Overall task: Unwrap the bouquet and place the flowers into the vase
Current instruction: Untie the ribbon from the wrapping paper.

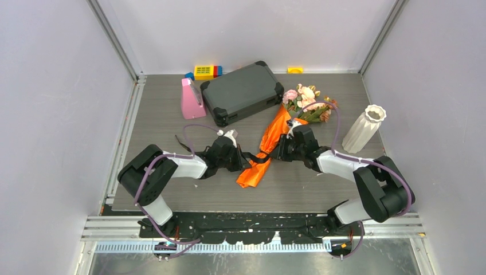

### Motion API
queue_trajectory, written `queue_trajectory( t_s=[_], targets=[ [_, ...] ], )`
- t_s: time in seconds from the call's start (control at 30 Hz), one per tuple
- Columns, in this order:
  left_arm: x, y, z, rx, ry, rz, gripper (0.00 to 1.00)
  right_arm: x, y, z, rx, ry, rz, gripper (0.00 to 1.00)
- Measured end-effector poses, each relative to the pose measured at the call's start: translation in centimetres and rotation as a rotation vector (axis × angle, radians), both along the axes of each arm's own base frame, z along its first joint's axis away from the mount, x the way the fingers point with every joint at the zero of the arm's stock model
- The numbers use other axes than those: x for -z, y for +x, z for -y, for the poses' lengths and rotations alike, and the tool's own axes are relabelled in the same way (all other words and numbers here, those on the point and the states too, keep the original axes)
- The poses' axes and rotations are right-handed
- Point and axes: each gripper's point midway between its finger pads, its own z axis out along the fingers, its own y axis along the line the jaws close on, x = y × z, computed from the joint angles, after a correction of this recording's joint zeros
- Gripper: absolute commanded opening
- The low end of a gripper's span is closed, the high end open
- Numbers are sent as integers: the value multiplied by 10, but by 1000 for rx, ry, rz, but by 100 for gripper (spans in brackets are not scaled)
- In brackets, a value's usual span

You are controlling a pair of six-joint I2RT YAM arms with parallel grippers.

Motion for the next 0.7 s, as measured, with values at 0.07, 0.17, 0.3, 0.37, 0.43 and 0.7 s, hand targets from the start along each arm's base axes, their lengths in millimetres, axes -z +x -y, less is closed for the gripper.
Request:
queue_trajectory(
  t_s=[0.07, 0.17, 0.3, 0.37, 0.43, 0.7],
  targets=[
    [0, 0, 0, 0, 0, 0, 0, -1, 0, -3, -7, 4, 5, 12],
    [0, 0, 0, -1, 0, 0, 0, -2, -1, -5, -15, 7, 12, 4],
    [0, 0, 0, 0, 1, 0, 5, -3, 0, -5, -6, 2, 19, 0],
    [-1, 0, -1, 0, 3, 1, 16, -6, 2, -4, 4, -2, 33, 0],
    [-3, -1, -3, 1, 6, 1, 26, -12, 4, -1, 18, -3, 58, 0],
    [-33, -5, -10, 21, 24, 29, 49, -24, 2, 7, 48, -5, 113, 0]
  ],
)
